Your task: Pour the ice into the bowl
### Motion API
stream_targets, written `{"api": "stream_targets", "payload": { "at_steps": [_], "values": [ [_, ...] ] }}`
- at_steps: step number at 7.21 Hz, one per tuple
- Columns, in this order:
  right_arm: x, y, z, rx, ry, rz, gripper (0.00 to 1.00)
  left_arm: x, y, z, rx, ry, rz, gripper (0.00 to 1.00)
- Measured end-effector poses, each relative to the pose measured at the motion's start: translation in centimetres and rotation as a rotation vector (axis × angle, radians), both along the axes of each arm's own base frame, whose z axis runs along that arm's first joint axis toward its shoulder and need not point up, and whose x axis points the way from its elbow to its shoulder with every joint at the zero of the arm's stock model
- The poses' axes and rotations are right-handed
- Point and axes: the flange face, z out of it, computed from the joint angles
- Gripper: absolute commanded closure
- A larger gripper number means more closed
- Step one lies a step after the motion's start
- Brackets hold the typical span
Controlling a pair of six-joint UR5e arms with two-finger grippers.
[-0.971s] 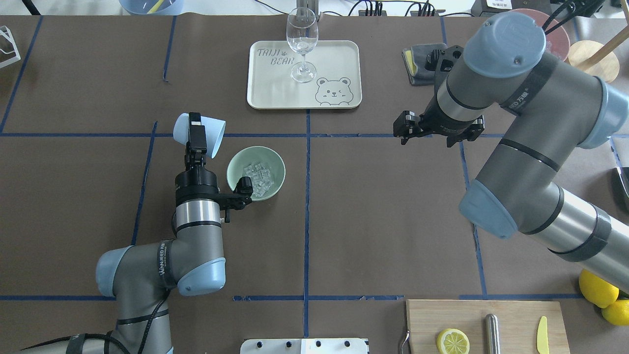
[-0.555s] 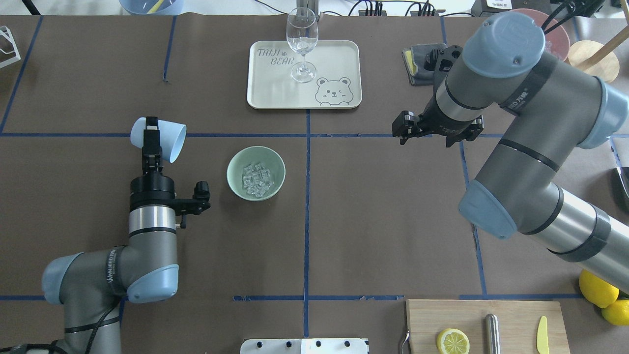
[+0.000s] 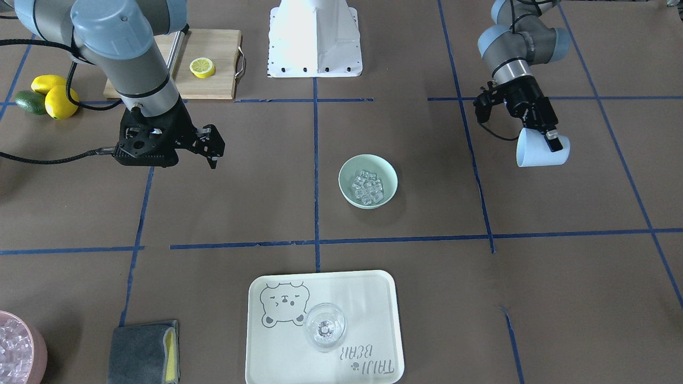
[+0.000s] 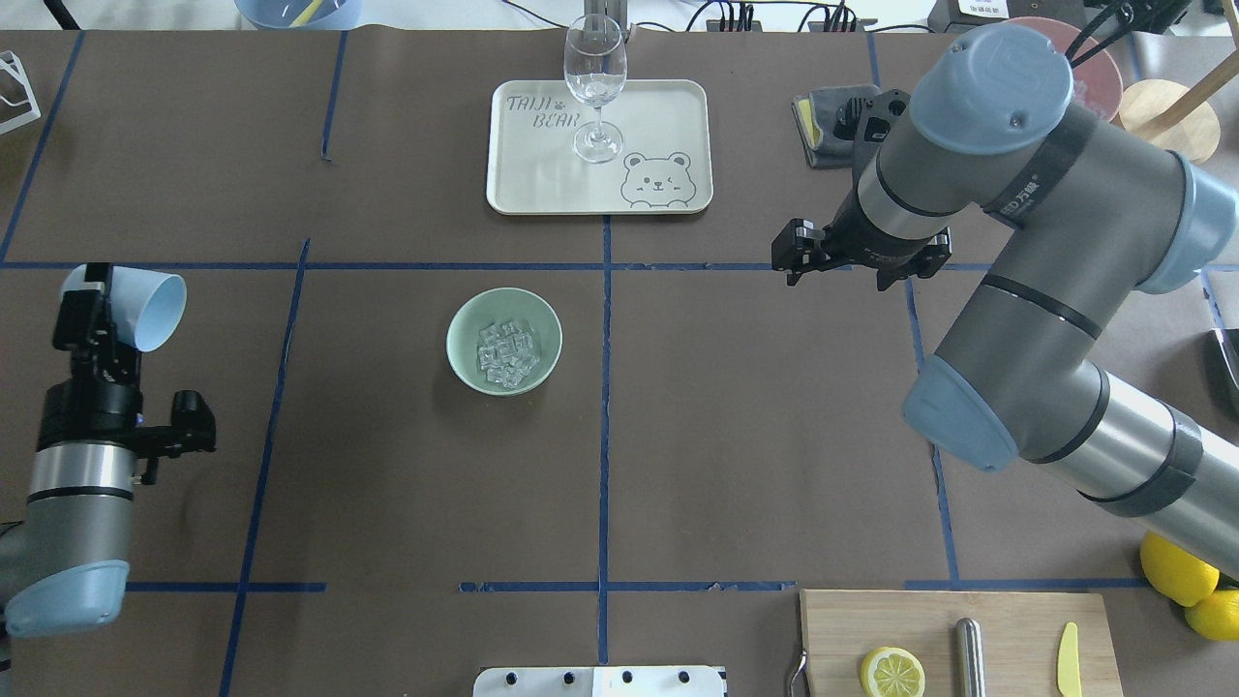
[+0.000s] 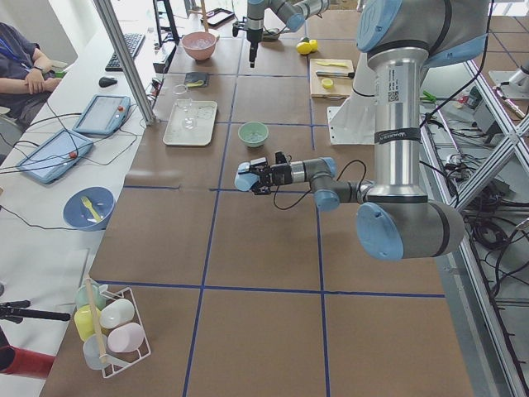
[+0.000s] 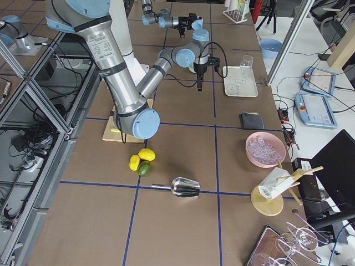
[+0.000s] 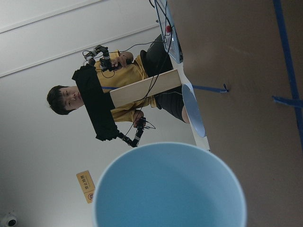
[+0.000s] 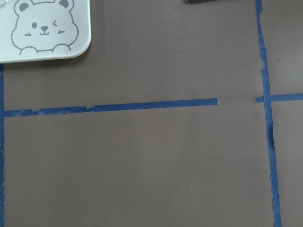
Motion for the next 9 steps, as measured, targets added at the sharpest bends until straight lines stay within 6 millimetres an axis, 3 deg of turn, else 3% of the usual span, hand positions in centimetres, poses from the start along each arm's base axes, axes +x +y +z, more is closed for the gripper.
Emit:
{"api": "stream_targets", "payload": {
  "at_steps": [2, 4, 7, 9],
  "values": [
    [0.0, 0.0, -0.2, 0.002, -0.002, 0.001, 0.00, -4.7, 1.1, 6.1, 0.015, 0.065, -0.003, 1.00],
    [-0.1, 0.0, -0.4, 0.005, -0.005, 0.001, 0.00, -7.5, 1.8, 9.4, 0.034, 0.245, 0.032, 1.00],
    [-0.1, -0.1, -0.6, 0.008, -0.007, 0.002, 0.00, -9.9, 2.2, 9.2, 0.067, 0.600, 0.137, 1.00],
    [0.1, -0.2, -0.6, 0.010, -0.007, 0.003, 0.00, -9.7, 2.2, 8.8, 0.055, 0.828, 0.179, 1.00]
  ]
}}
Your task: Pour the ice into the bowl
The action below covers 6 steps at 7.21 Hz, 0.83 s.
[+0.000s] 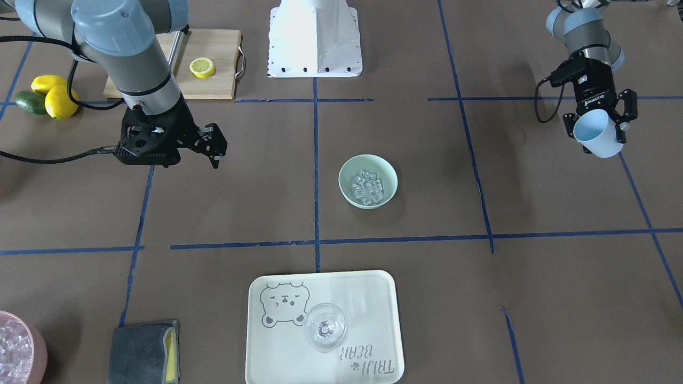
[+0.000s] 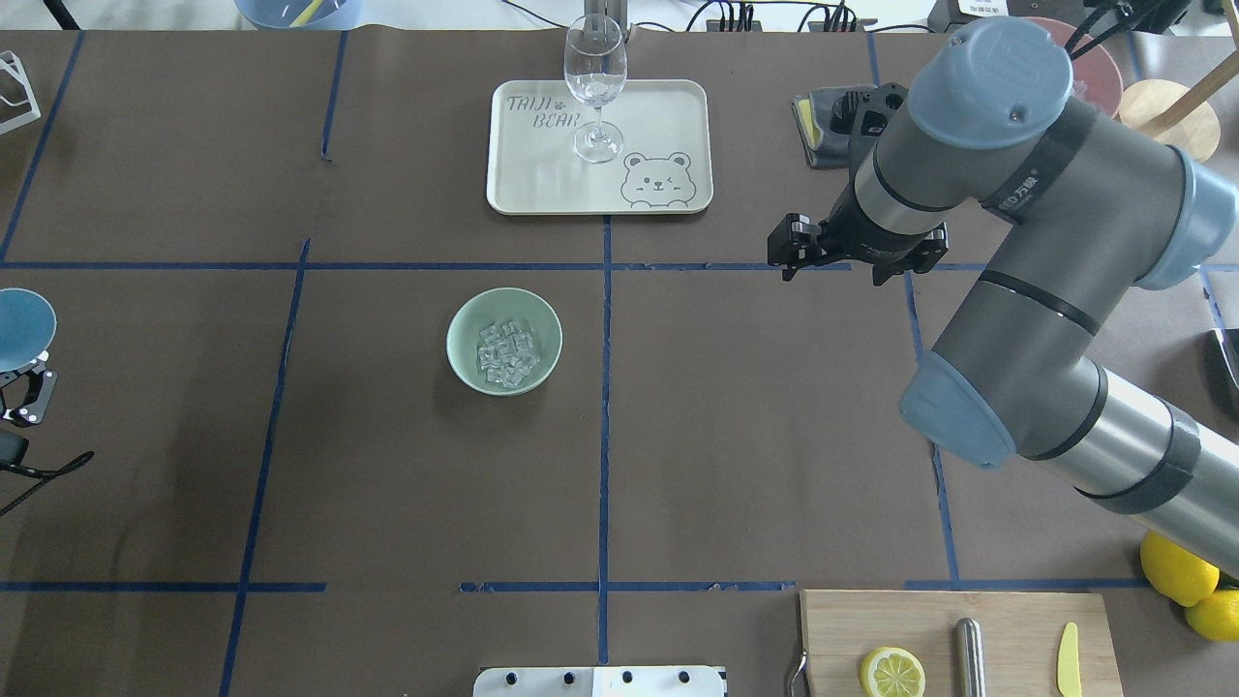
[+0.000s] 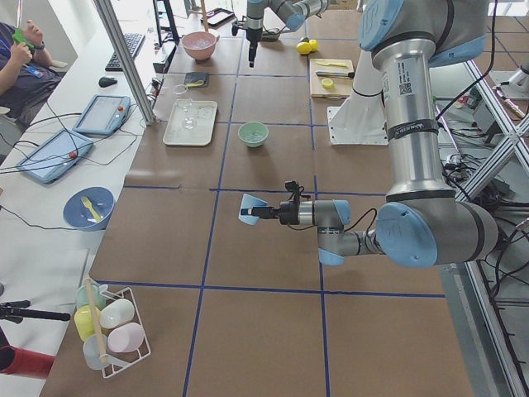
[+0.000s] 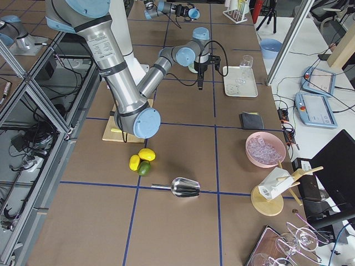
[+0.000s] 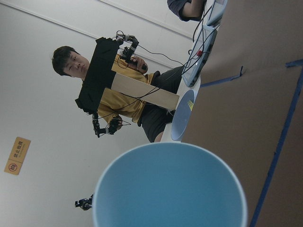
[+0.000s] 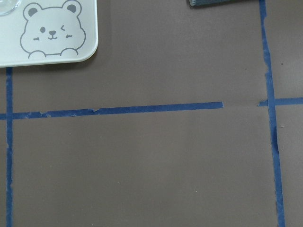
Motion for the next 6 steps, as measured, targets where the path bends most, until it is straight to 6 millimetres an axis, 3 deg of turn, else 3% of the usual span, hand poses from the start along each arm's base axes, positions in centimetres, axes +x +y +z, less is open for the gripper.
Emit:
{"api": "stream_targets", "payload": {
  "at_steps": [6],
  "values": [
    [0.40, -0.10, -0.43, 0.006, -0.007, 0.006, 0.00, 1.07, 0.04, -0.09, -0.134, 0.648, 0.025, 1.00]
  ]
}}
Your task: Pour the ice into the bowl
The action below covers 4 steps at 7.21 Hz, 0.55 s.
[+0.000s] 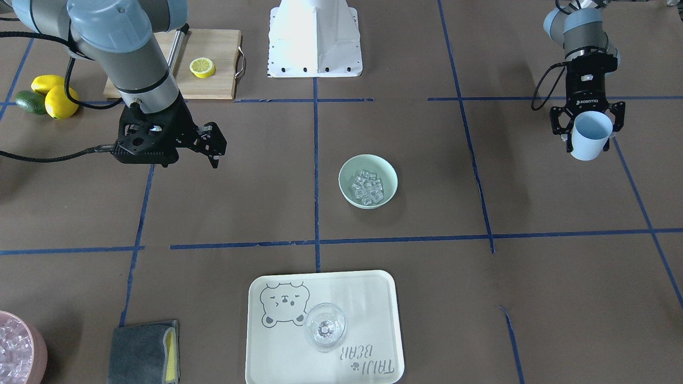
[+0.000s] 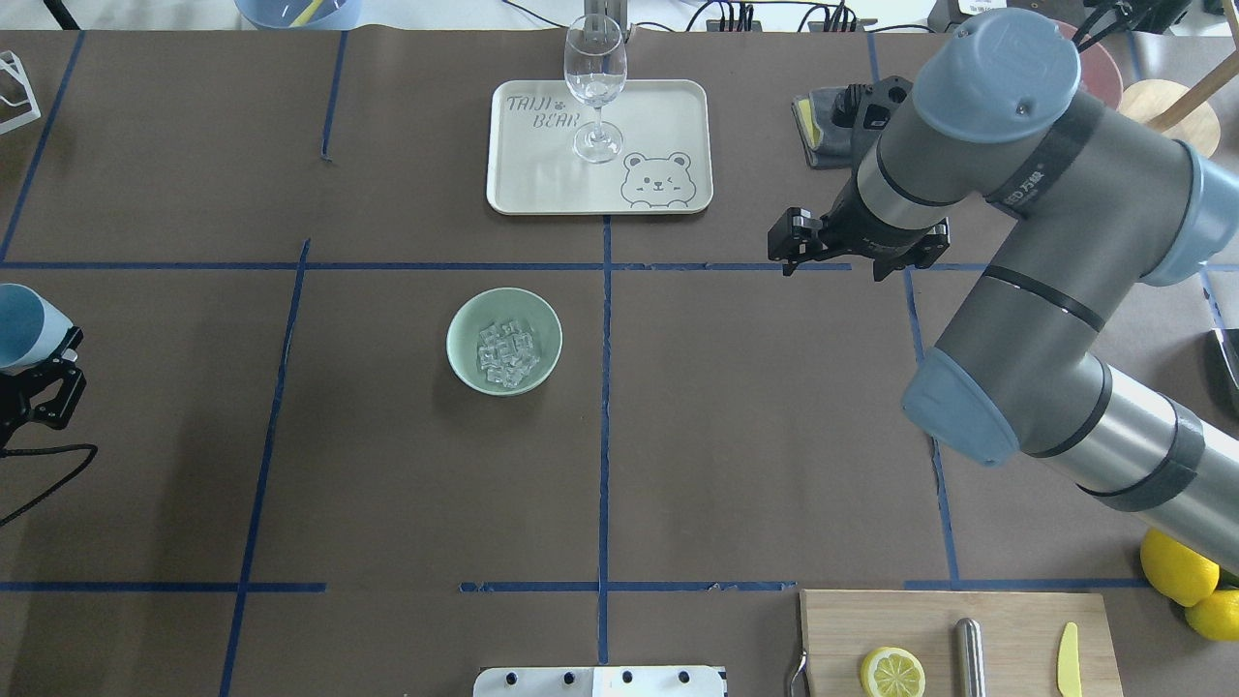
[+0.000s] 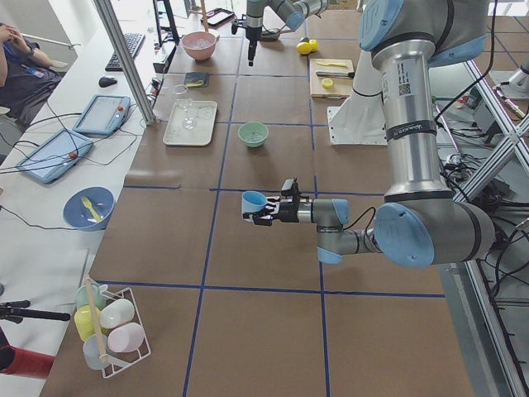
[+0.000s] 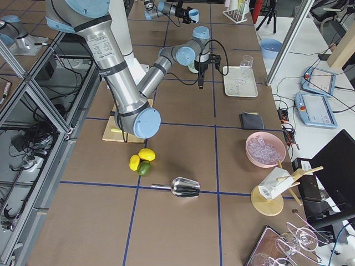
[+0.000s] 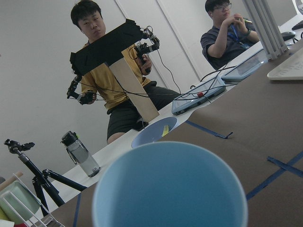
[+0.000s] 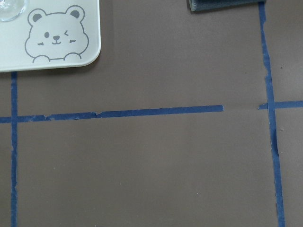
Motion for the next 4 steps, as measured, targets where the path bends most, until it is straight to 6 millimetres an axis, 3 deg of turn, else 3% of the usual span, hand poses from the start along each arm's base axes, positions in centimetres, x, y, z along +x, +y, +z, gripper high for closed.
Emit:
{"api": "stream_targets", "payload": {
  "at_steps": [2, 4],
  "values": [
    [0.1, 0.0, -0.1, 0.001, -0.001, 0.001, 0.00, -0.2, -0.1, 1.5, -0.042, 0.124, -0.051, 1.00],
    [0.1, 0.0, -0.1, 0.000, -0.002, 0.003, 0.00, 0.3, -0.4, 1.8, -0.078, 0.306, -0.090, 1.00]
  ]
}}
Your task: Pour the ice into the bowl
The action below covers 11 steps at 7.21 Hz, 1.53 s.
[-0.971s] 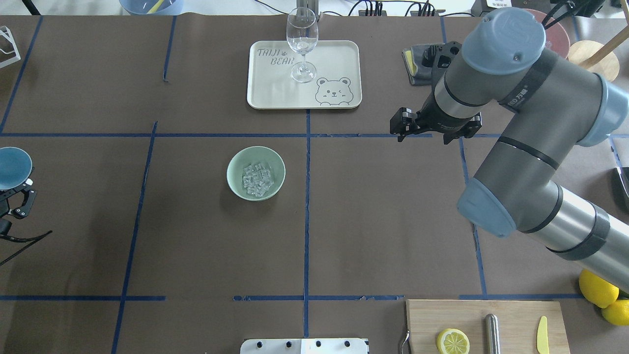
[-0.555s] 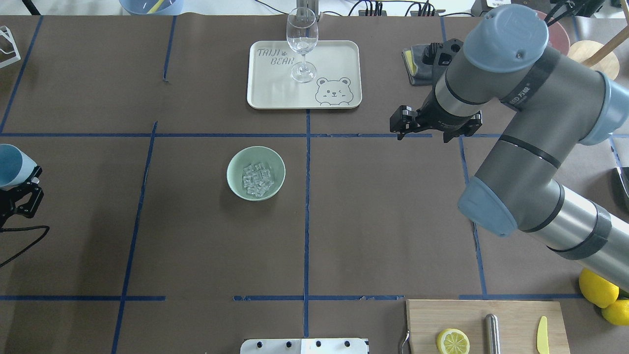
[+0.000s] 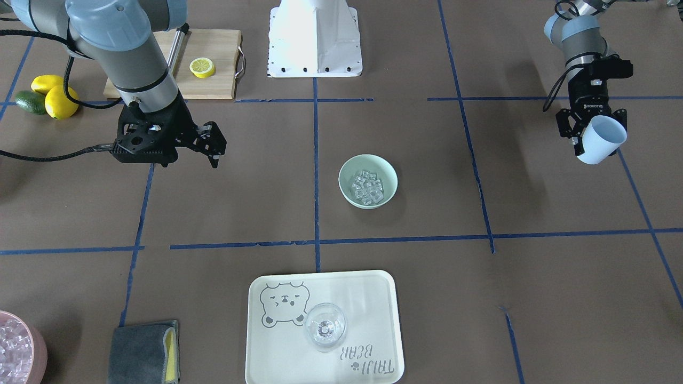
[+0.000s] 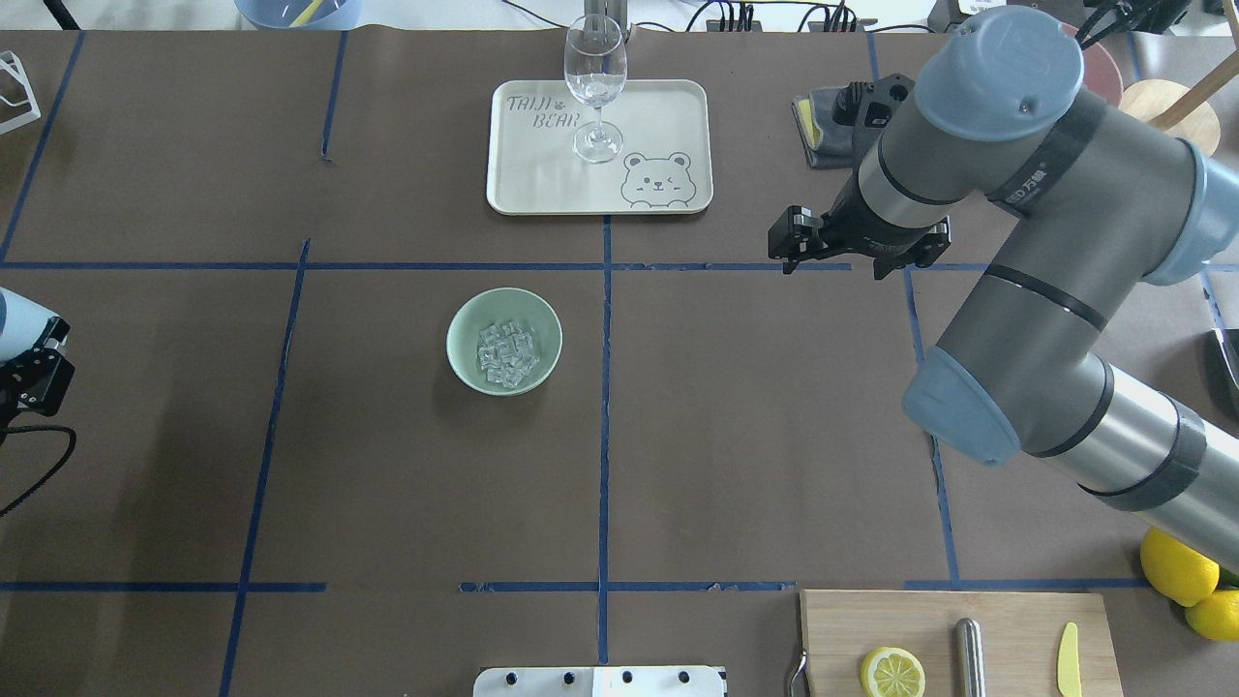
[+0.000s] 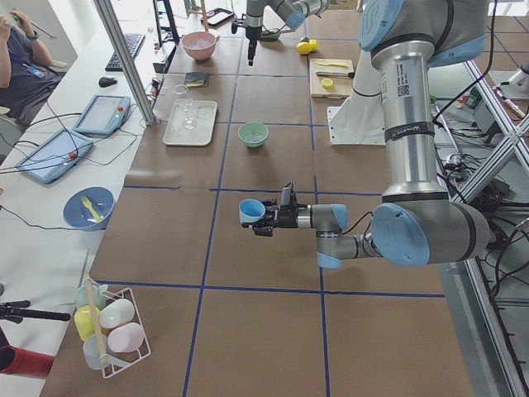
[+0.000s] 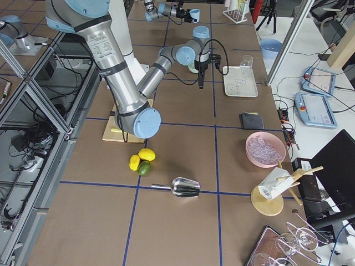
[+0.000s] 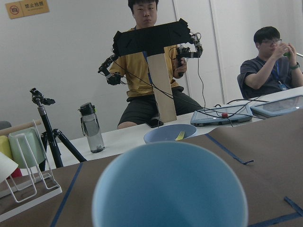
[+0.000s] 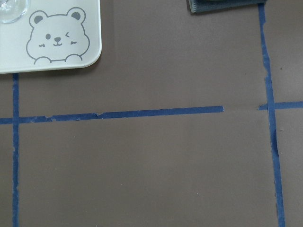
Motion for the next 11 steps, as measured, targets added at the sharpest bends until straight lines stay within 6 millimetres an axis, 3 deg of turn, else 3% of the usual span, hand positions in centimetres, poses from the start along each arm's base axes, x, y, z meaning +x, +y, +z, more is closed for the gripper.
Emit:
{"api": "stream_targets", "payload": {
  "at_steps": [4, 8, 11],
  "values": [
    [0.1, 0.0, -0.2, 0.002, -0.004, 0.000, 0.00, 0.8, -0.4, 2.8, -0.020, 0.040, -0.095, 1.00],
    [0.2, -0.1, 0.0, 0.000, -0.002, 0.002, 0.00, 1.9, -0.4, 3.8, -0.044, -0.045, -0.071, 1.00],
    [0.3, -0.1, -0.1, 0.001, -0.002, 0.004, 0.00, 4.0, -0.8, 3.0, -0.052, -0.028, -0.050, 1.00]
  ]
}}
